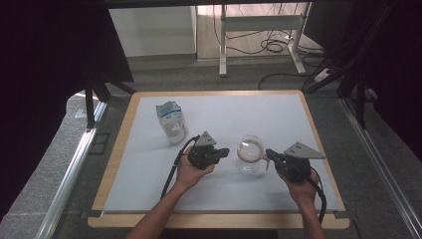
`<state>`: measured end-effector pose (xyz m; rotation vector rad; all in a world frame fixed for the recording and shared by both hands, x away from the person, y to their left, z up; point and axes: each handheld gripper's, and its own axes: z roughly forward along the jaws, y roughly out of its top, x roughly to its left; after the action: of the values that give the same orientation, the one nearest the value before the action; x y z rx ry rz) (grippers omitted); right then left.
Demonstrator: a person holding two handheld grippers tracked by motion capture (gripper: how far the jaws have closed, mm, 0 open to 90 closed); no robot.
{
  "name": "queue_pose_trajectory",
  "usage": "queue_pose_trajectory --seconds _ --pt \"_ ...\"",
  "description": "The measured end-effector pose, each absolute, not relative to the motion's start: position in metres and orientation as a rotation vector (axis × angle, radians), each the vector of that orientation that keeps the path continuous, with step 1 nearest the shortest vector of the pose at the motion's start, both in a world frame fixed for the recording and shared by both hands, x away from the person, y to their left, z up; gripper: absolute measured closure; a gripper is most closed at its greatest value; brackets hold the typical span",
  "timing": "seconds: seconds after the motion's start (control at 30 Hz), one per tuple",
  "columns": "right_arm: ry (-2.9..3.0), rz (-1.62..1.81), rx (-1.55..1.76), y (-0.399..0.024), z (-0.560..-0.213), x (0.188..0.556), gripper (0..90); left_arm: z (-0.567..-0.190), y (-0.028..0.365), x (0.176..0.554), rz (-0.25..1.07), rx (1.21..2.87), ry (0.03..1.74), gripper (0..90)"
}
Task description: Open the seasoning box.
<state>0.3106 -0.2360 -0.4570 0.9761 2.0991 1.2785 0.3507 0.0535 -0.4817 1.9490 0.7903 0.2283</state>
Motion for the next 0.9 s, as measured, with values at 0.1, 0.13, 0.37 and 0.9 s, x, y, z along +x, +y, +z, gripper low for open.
queue_pose_trajectory --seconds 0.1,0.13,0.37,0.9 --pt "2.099 1.279 0.976 -0.236 -0.457 0.311 89.5 -0.478 0.049 0.353 0.233 1.953 0.782 89.8" --pt "2.099 1.278 0.975 -0.236 -0.457 0.311 89.5 -0.476 0.044 0.356 0.226 1.956 0.777 89.9" --pt "2.099 1.282 0.975 -0.236 -0.457 0.311 89.5 -0.470 0.033 0.358 0.223 1.966 0.744 90.0" --pt "2.129 1.363 0.978 -0.233 -0.460 0.298 81.0 -0.466 0.026 0.361 0.181 1.976 0.718 90.0"
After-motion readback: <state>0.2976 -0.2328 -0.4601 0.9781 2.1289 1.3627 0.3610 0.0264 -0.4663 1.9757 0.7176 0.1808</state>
